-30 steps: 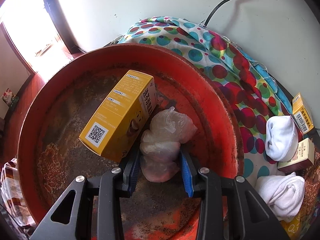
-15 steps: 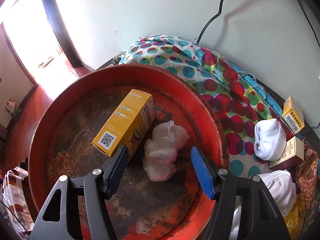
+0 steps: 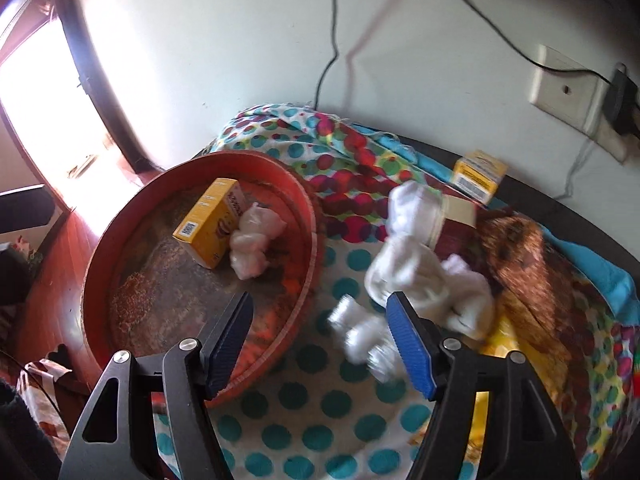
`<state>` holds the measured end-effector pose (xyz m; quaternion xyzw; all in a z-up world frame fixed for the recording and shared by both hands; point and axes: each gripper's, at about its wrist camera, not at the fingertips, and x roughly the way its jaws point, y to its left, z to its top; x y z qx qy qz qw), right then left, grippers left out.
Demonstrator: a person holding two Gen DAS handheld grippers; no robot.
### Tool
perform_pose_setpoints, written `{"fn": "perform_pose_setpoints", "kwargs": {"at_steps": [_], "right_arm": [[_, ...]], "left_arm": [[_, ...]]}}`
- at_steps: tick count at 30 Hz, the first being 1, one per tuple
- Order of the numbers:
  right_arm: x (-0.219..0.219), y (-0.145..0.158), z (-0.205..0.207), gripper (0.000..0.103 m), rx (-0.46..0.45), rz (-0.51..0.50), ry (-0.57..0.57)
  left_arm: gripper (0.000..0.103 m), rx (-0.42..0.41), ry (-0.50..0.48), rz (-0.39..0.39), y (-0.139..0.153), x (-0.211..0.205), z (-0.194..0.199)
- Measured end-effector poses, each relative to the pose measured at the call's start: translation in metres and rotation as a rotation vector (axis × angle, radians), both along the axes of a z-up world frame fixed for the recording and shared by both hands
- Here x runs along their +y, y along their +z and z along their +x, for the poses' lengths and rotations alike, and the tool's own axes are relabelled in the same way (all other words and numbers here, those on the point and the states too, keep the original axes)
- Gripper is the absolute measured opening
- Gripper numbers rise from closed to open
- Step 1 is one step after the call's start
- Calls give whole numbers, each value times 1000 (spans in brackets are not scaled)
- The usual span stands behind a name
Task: Organize objects
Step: 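Grasp the clear plastic bag with the left gripper while the right gripper grasps the yellow snack bag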
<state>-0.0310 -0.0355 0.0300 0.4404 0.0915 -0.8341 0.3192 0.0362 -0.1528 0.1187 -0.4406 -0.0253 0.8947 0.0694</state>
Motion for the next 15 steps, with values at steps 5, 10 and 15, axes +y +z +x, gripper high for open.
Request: {"fn": "perform_pose_setpoints", "kwargs": {"at_steps": [5, 10, 15], "right_arm": [[84, -1, 5, 85, 15, -3, -180], [133, -25, 3, 93, -45, 6, -315], [140, -44, -1, 103, -91, -7, -371]], "left_arm": [[48, -51, -64, 2, -17, 30, -15], [48, -136, -103, 4, -47, 62, -38], [48, -167, -146, -8, -73, 90, -54]]}}
